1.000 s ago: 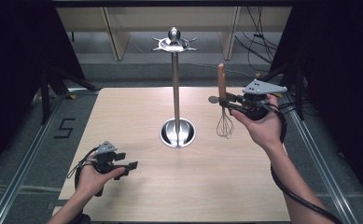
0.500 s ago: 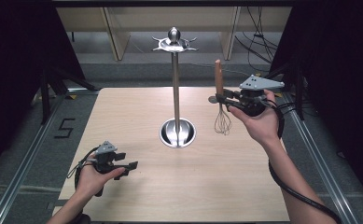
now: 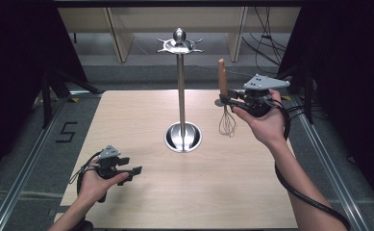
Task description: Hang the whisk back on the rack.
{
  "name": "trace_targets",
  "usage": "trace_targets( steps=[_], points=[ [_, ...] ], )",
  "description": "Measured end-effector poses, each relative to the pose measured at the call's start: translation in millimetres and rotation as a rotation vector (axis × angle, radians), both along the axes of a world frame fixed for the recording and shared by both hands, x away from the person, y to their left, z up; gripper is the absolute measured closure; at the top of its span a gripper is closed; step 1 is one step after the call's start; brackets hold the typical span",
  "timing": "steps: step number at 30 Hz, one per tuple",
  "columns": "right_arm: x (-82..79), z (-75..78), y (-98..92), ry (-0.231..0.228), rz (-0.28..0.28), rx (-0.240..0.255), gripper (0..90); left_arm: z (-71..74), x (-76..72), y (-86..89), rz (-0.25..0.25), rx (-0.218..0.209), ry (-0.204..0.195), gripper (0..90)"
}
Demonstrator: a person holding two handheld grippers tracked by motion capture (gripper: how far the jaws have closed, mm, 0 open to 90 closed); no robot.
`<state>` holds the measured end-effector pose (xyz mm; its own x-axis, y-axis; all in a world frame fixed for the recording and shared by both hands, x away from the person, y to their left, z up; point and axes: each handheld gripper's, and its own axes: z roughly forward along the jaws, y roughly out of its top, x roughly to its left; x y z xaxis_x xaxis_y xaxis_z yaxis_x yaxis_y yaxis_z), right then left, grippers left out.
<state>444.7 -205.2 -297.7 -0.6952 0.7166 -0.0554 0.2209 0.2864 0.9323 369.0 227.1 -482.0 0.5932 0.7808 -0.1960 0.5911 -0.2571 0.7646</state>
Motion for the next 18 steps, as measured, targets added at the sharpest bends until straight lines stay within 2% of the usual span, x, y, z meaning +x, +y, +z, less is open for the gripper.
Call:
trace_targets(
  steps=[1, 2, 5, 7, 9, 11, 13, 15, 16, 18],
  points=[
    [1.5, 0.3, -0.2, -0.018, 0.004, -0.006, 69.6, 0.0, 0.0, 0.0, -0.001, 0.000, 0.000, 29.7],
    [1.5, 0.5, 1.8, -0.001, 0.011, 0.003, 69.6, 0.0, -0.3, -0.3, 0.002, -0.003, 0.003, 29.7],
    [2.2, 1.9, 2.4, -0.008, 0.007, -0.010, 69.6, 0.1, -0.3, 0.0, 0.003, -0.001, 0.001, 29.7],
    [1.6, 1.7, 3.8, 0.000, 0.000, 0.002, 69.6, 0.2, -0.3, 0.0, 0.004, -0.003, 0.003, 29.7],
    [3.5, 2.4, 4.6, -0.026, 0.000, 0.000, 69.6, 0.1, -0.2, 0.2, 0.003, -0.003, 0.003, 29.7],
    [2.3, 3.9, 5.5, 0.001, 0.007, -0.003, 69.6, 0.1, 0.1, 0.2, 0.000, -0.001, 0.001, 29.7],
    [3.3, 4.6, 5.4, -0.012, 0.008, -0.010, 69.6, 0.1, 0.2, 0.2, -0.001, -0.001, 0.002, 29.7],
    [3.5, 5.5, 6.9, -0.002, 0.012, 0.001, 69.6, 0.1, 0.1, 0.1, -0.002, 0.001, 0.002, 29.7],
    [4.8, 6.3, 6.4, -0.023, 0.014, -0.010, 69.6, 0.0, 0.1, -0.1, 0.000, 0.001, -0.001, 29.7],
    [4.9, 6.8, 6.7, -0.024, 0.013, -0.011, 69.6, -0.1, 0.0, -0.2, 0.002, 0.001, -0.002, 29.7]
  ],
)
